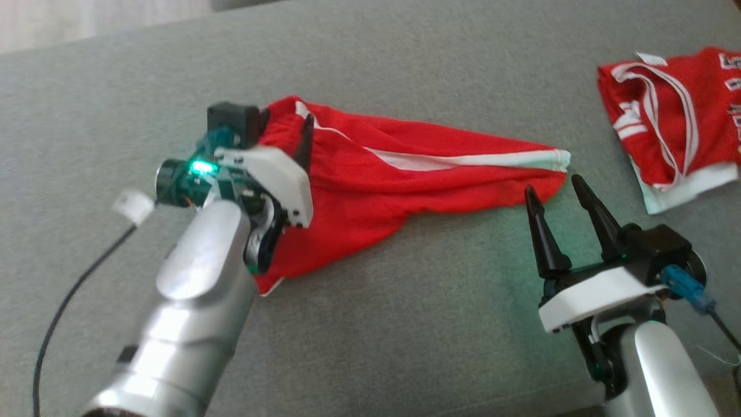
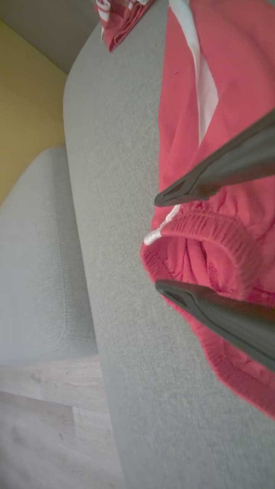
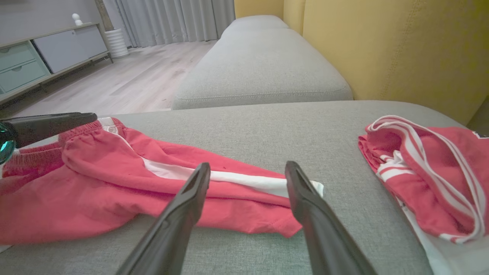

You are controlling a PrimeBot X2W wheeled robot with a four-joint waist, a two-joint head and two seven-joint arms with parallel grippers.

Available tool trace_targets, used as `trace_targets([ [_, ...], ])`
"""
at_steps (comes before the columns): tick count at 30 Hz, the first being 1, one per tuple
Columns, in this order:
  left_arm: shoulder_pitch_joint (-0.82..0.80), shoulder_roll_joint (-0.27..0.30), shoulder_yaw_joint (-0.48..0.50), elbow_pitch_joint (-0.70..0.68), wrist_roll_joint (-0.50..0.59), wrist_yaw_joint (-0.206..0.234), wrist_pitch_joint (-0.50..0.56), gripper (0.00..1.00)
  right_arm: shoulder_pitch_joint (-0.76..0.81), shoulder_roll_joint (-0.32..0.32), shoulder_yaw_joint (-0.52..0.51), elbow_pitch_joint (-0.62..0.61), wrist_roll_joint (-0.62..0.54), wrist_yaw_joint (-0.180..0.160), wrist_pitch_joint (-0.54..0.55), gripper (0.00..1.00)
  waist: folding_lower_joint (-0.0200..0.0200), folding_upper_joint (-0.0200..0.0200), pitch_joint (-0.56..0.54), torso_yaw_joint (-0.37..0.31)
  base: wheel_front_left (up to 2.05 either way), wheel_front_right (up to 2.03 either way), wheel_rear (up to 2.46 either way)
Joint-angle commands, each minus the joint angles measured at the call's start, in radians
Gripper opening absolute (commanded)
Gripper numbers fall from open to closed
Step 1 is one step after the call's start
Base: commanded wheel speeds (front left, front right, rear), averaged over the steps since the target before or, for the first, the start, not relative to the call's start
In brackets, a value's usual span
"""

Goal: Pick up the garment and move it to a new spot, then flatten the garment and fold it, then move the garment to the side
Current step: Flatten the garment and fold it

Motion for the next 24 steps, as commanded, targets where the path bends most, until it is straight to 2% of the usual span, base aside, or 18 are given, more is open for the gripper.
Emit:
trace_targets([
  [1,-0.050,0.011,0.019,-0.022,-0.005,0.009,0.008,1.00,-0.032,0.003,0.023,-0.028,0.009,-0.001,-0.014,1.00,-0.0002,0.0000,0.020,-0.020,0.00,0.00,0.00],
  [7,-0.114,0.007,-0.006,0.059,-0.058,0.039,0.119,1.00,-0.047,0.004,0.030,-0.012,0.029,-0.001,-0.032,1.00,-0.0002,0.0000,0.037,-0.038,0.00,0.00,0.00],
  [8,-0.115,0.007,-0.017,0.063,-0.068,0.040,0.130,0.81,-0.047,0.004,0.030,-0.009,0.030,-0.001,-0.035,1.00,-0.0002,0.0000,0.036,-0.039,0.00,0.00,0.00],
  [9,-0.115,0.007,-0.027,0.059,-0.078,0.039,0.130,0.14,-0.048,0.004,0.029,-0.007,0.032,-0.001,-0.039,1.00,-0.0002,0.0000,0.035,-0.039,0.00,0.00,0.00],
  [10,-0.112,0.007,-0.035,0.055,-0.089,0.039,0.127,0.00,-0.049,0.004,0.027,-0.005,0.033,-0.001,-0.042,1.00,-0.0002,0.0000,0.033,-0.037,0.00,0.00,0.00],
  [16,0.008,0.009,-0.045,-0.052,-0.137,0.022,0.001,0.00,-0.039,0.004,0.012,0.000,0.034,-0.001,-0.044,1.00,-0.0002,0.0000,-0.001,-0.007,0.00,0.00,0.00],
  [20,0.186,0.049,-0.040,-0.185,-0.165,0.008,-0.047,0.00,-0.019,0.004,-0.008,-0.010,0.026,-0.001,-0.030,1.00,-0.0002,0.0000,-0.026,0.032,0.00,0.00,0.00],
  [24,0.362,0.108,-0.020,-0.333,-0.179,0.042,-0.070,0.00,-0.006,0.004,-0.018,-0.021,0.022,-0.001,-0.018,1.00,-0.0002,0.0000,-0.051,0.072,0.00,0.00,0.00],
])
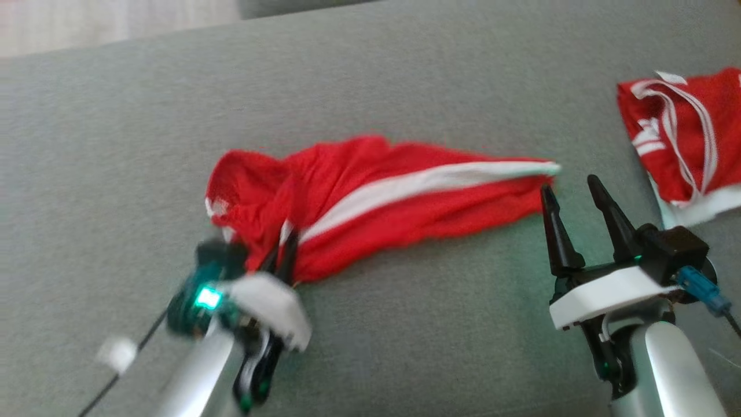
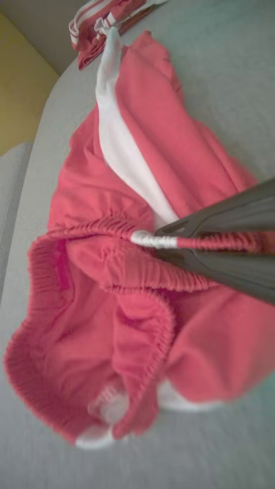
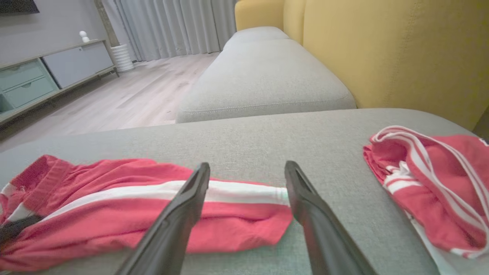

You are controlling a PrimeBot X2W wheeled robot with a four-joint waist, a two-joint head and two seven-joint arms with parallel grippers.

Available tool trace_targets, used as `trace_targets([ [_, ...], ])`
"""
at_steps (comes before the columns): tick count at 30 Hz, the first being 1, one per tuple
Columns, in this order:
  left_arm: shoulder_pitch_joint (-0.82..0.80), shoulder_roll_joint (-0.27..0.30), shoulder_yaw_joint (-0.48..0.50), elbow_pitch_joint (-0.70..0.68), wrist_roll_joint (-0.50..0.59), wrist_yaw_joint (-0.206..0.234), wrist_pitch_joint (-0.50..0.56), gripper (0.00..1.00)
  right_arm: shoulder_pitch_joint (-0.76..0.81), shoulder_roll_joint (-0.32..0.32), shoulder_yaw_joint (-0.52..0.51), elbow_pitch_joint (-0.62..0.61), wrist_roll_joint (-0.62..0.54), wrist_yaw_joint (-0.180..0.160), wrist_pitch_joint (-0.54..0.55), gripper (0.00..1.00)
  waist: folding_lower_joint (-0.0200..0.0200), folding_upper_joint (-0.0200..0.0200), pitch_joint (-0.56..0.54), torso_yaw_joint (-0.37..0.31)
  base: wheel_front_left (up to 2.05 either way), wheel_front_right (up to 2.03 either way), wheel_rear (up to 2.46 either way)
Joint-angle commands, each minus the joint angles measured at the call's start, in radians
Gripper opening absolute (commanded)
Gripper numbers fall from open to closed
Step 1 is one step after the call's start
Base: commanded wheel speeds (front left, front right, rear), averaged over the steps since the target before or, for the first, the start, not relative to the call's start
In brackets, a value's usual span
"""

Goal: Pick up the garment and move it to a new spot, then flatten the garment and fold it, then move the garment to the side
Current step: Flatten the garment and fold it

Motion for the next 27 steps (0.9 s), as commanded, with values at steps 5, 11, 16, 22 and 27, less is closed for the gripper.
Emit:
trace_targets([
  [5,0.108,0.073,0.078,-0.169,-0.008,0.064,-0.040,0.31,0.005,0.001,0.024,-0.053,-0.006,-0.001,0.018,1.00,0.0001,0.0000,-0.049,0.062,0.00,0.00,0.00],
  [11,0.153,0.086,0.094,-0.187,0.000,0.087,-0.089,1.00,0.014,0.001,0.028,-0.054,-0.001,-0.001,0.030,1.00,0.0001,0.0000,-0.077,0.082,0.00,0.00,0.00],
  [16,0.178,0.094,0.115,-0.194,0.006,0.081,-0.177,1.00,0.025,0.001,0.016,-0.056,0.001,-0.001,0.031,1.00,0.0001,0.0000,-0.095,0.089,0.00,0.00,0.00],
  [22,0.194,0.129,0.158,-0.200,0.045,0.042,-0.375,1.00,0.046,0.001,-0.015,-0.059,-0.007,-0.001,0.029,1.00,0.0001,0.0000,-0.128,0.097,0.00,0.00,0.00],
  [27,0.200,0.140,0.213,-0.184,0.071,0.010,-0.410,1.00,0.065,0.001,-0.037,-0.048,-0.021,-0.001,0.035,1.00,0.0001,0.0000,-0.158,0.099,0.00,0.00,0.00],
])
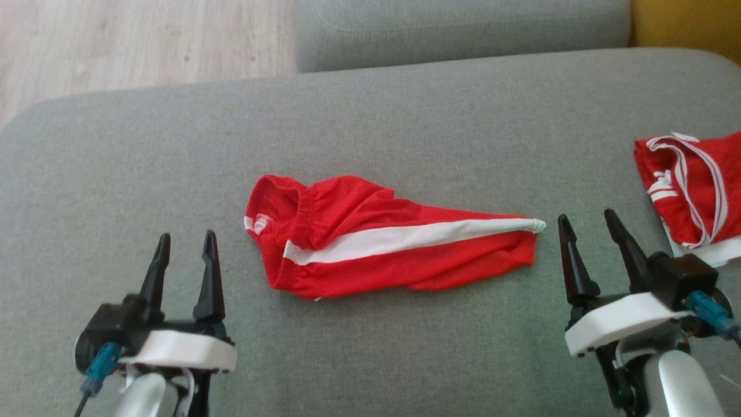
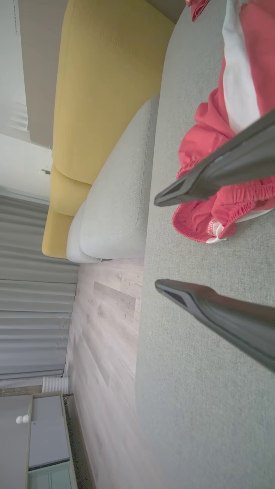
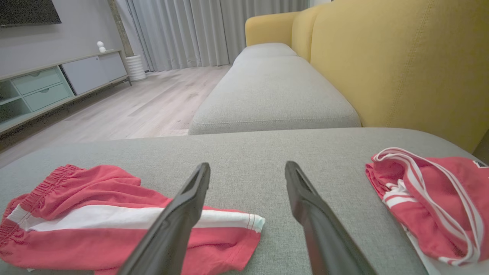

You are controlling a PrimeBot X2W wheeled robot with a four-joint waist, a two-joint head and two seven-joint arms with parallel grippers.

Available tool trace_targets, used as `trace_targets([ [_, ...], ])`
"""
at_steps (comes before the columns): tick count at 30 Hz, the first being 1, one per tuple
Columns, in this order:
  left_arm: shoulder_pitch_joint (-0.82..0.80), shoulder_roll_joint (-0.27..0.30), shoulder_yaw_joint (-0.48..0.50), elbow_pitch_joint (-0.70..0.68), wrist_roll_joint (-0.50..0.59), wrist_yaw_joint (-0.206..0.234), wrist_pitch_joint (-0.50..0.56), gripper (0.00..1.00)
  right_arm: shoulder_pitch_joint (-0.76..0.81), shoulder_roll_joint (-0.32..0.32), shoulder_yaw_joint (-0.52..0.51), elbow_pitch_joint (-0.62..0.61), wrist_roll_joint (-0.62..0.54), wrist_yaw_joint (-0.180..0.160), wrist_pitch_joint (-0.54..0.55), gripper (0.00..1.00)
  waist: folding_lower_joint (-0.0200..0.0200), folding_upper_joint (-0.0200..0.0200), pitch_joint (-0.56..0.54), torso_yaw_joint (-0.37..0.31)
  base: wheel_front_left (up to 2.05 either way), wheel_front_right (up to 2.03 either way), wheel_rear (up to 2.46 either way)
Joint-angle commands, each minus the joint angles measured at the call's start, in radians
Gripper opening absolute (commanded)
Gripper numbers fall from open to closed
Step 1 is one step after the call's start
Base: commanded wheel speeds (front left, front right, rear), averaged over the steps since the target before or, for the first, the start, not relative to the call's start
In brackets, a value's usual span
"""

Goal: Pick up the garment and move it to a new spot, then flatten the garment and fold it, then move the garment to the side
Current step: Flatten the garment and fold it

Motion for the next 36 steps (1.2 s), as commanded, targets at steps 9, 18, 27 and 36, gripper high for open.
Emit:
trace_targets([
  [9,0.000,0.023,0.089,0.036,0.025,-0.036,-0.011,1.00,0.013,-0.006,0.030,0.002,-0.014,-0.001,0.018,1.00,0.0000,-0.0001,-0.055,-0.014,0.00,0.00,0.00],
  [18,-0.016,0.018,0.085,0.073,0.025,-0.041,-0.011,1.00,0.018,-0.005,0.039,0.023,0.008,-0.001,0.012,1.00,0.0000,-0.0001,-0.057,-0.025,0.00,0.00,0.00],
  [27,-0.027,0.016,0.083,0.080,0.029,-0.039,-0.011,1.00,0.010,-0.004,0.041,0.025,0.002,-0.001,0.011,1.00,0.0000,-0.0001,-0.049,-0.025,0.00,0.00,0.00],
  [36,-0.071,-0.017,-0.007,0.049,0.053,-0.081,0.050,1.00,-0.002,-0.003,0.042,0.014,0.001,-0.001,0.012,1.00,0.0000,-0.0001,-0.013,-0.016,0.00,0.00,0.00],
])
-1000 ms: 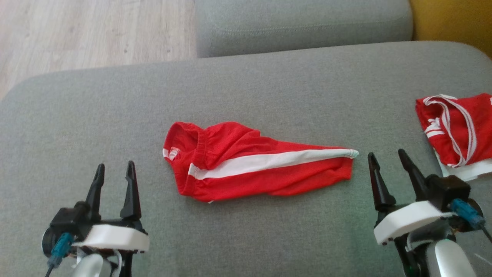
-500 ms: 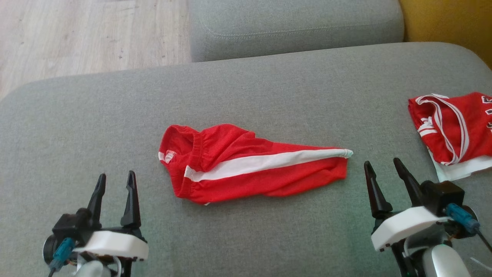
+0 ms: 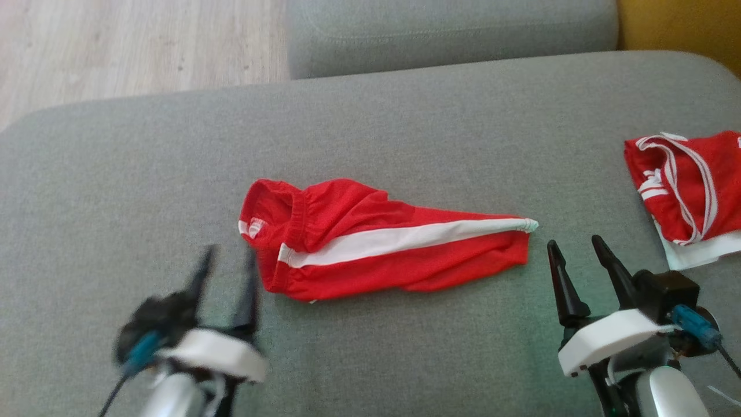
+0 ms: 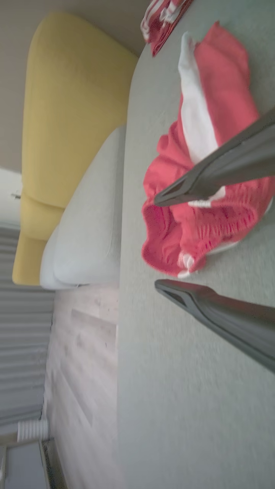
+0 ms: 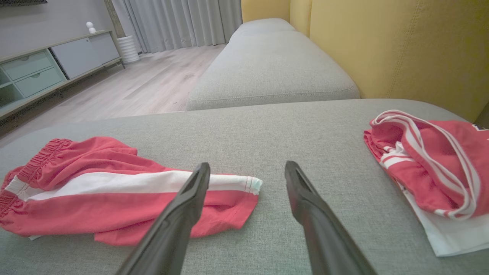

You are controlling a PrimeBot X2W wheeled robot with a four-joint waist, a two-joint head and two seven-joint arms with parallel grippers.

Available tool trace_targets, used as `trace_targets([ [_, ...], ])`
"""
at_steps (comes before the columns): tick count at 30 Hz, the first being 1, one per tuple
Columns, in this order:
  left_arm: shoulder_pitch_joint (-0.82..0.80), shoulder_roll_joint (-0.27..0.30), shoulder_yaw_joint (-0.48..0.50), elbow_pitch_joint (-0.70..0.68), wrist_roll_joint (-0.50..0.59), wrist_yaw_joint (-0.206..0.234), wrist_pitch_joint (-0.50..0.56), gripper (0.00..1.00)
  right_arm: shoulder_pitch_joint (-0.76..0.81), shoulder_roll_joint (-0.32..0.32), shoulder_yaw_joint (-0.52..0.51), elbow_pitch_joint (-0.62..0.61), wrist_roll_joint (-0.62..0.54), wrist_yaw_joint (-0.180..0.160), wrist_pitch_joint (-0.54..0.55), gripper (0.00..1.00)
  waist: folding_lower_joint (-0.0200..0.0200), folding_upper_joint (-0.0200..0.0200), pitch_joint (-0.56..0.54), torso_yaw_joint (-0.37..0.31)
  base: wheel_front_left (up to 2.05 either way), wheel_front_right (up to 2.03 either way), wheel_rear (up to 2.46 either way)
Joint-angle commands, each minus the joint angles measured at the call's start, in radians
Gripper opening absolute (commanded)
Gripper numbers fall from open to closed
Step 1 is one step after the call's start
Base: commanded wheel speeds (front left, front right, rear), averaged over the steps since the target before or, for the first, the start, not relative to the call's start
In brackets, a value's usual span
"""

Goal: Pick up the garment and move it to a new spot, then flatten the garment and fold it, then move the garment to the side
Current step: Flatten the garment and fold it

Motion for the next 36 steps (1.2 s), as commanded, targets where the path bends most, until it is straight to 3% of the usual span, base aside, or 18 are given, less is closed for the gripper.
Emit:
trace_targets([
  [1,-0.070,-0.004,0.011,-0.024,0.009,-0.004,0.027,1.00,-0.041,-0.004,0.028,-0.039,-0.002,-0.001,-0.004,1.00,0.0000,-0.0001,0.011,0.004,0.00,0.00,0.00],
  [9,-0.152,-0.064,-0.073,0.051,0.012,-0.002,0.195,1.00,-0.065,-0.004,0.048,-0.033,-0.001,-0.001,-0.008,1.00,0.0000,-0.0001,0.048,-0.007,0.00,0.00,0.00],
  [20,-0.189,-0.064,-0.080,0.098,0.000,0.003,0.231,1.00,-0.083,-0.003,0.054,-0.010,0.011,-0.001,-0.027,1.00,0.0000,-0.0001,0.069,-0.024,0.00,0.00,0.00],
  [21,-0.194,-0.063,-0.085,0.103,0.001,-0.003,0.234,0.82,-0.085,-0.003,0.053,-0.009,0.013,-0.001,-0.029,1.00,0.0000,-0.0001,0.070,-0.024,0.00,0.00,0.00],
  [22,-0.198,-0.061,-0.087,0.110,0.003,-0.001,0.238,0.00,-0.086,-0.003,0.053,-0.007,0.014,-0.001,-0.030,1.00,0.0000,-0.0001,0.071,-0.024,0.00,0.00,0.00],
  [29,-0.193,-0.060,-0.078,0.110,-0.003,0.012,0.207,0.00,-0.112,-0.003,0.065,-0.003,0.016,-0.001,-0.023,1.00,0.0000,-0.0001,0.077,-0.025,0.00,0.00,0.00],
  [36,-0.151,-0.055,-0.080,0.077,-0.012,0.016,0.181,0.00,-0.198,-0.002,0.011,0.066,0.032,-0.001,0.084,1.00,0.0000,-0.0001,0.107,-0.015,0.00,0.00,0.00],
])
